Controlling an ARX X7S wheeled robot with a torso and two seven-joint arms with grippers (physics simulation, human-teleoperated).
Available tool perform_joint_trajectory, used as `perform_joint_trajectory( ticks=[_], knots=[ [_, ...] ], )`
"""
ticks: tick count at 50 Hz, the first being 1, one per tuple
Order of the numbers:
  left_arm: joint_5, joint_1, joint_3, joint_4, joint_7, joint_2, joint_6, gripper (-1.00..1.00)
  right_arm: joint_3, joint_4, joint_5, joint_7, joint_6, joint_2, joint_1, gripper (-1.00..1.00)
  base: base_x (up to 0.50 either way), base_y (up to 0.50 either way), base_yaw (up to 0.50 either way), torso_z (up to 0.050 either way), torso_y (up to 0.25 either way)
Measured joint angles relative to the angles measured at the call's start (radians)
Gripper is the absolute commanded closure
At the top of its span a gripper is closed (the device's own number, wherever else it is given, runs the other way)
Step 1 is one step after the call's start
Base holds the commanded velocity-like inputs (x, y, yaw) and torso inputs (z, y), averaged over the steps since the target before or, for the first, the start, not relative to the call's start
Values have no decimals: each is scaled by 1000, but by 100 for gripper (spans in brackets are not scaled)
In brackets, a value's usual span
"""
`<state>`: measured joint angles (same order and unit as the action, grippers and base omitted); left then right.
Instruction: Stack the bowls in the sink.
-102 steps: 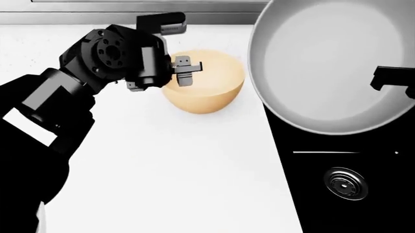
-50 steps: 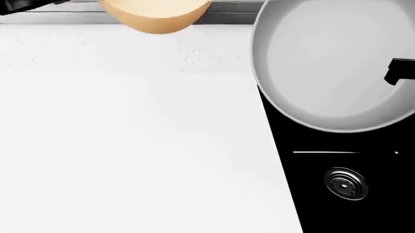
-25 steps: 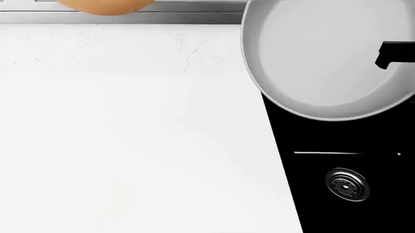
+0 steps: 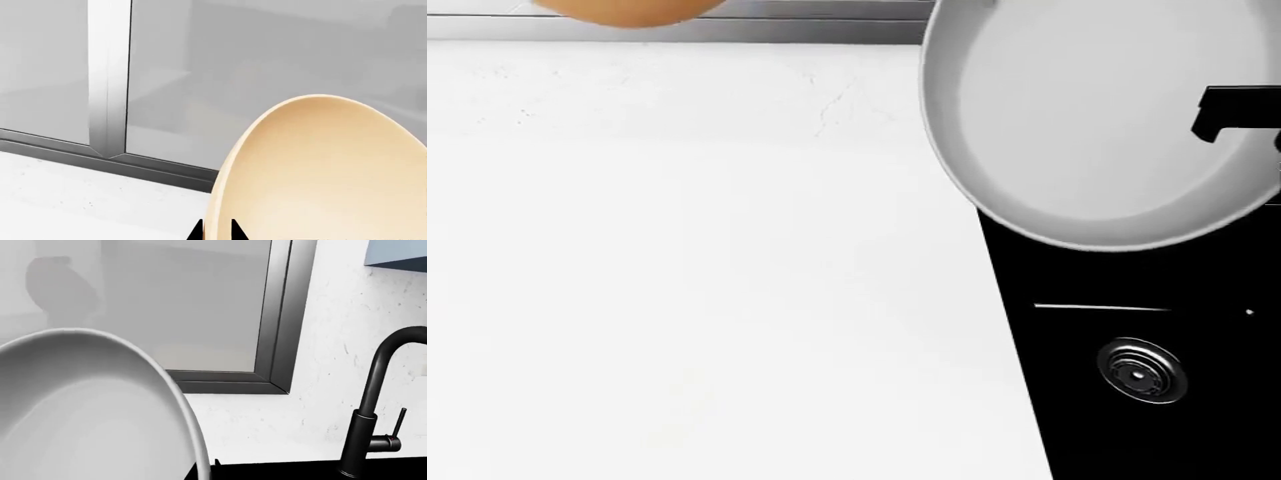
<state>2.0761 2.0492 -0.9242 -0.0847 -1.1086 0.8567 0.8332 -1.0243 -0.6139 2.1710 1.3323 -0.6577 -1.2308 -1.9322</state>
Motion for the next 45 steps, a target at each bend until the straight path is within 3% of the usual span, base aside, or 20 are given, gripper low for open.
perform_joint_trajectory(
  ticks=[12, 19, 45],
  knots=[
    [0, 0, 7, -1, 4, 1, -2, 100, 5, -2, -1, 3, -6, -3, -2, 100, -500, -18, 0, 0, 0],
    [1, 0, 11, 1, 4, 2, -3, 100, 12, -4, -6, 3, -5, -5, -5, 100, 1, -15, 0, 0, 0],
    [0, -11, 17, 5, 8, -1, -5, 100, 17, -1, -10, -7, 3, -6, 14, 100, -65, -503, 0, 0, 0]
  ],
)
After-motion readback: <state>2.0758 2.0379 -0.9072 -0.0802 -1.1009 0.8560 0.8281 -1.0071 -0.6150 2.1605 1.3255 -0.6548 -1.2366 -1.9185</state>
